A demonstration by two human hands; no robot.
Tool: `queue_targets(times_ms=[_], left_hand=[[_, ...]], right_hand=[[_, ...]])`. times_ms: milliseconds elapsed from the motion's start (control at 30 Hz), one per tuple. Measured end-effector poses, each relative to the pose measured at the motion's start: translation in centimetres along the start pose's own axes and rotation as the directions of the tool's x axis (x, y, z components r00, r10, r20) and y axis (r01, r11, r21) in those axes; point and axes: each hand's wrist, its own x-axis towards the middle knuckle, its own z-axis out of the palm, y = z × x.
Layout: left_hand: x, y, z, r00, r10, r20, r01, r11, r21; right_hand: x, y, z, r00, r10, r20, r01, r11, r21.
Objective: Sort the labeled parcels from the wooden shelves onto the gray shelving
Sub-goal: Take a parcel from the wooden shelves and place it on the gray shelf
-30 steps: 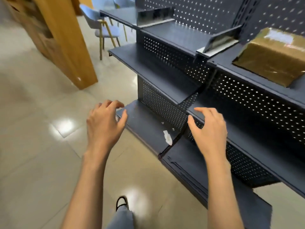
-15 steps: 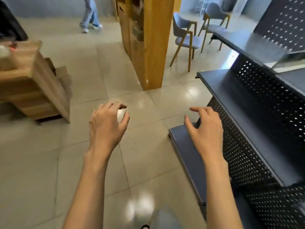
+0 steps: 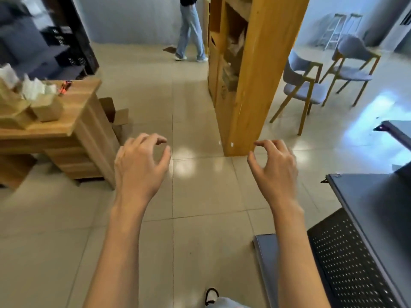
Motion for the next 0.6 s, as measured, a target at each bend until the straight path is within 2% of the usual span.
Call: queue_targets(times_ms=[300, 600], left_hand=[[12.6, -4.5, 7.5, 0.987, -0.159, 0.001, 0.158, 0.986, 0.054], [31.7, -11.6, 18.2, 0.994, -0.107, 0.027, 0.107, 0.994, -0.001]], right_hand=[[15.4, -0.9, 10.8, 0.993, -0.103, 0.066, 0.097, 0.992, 0.082], [32.2, -3.1, 22.7, 0.997, -0.074, 0.027, 0.074, 0.997, 0.026]])
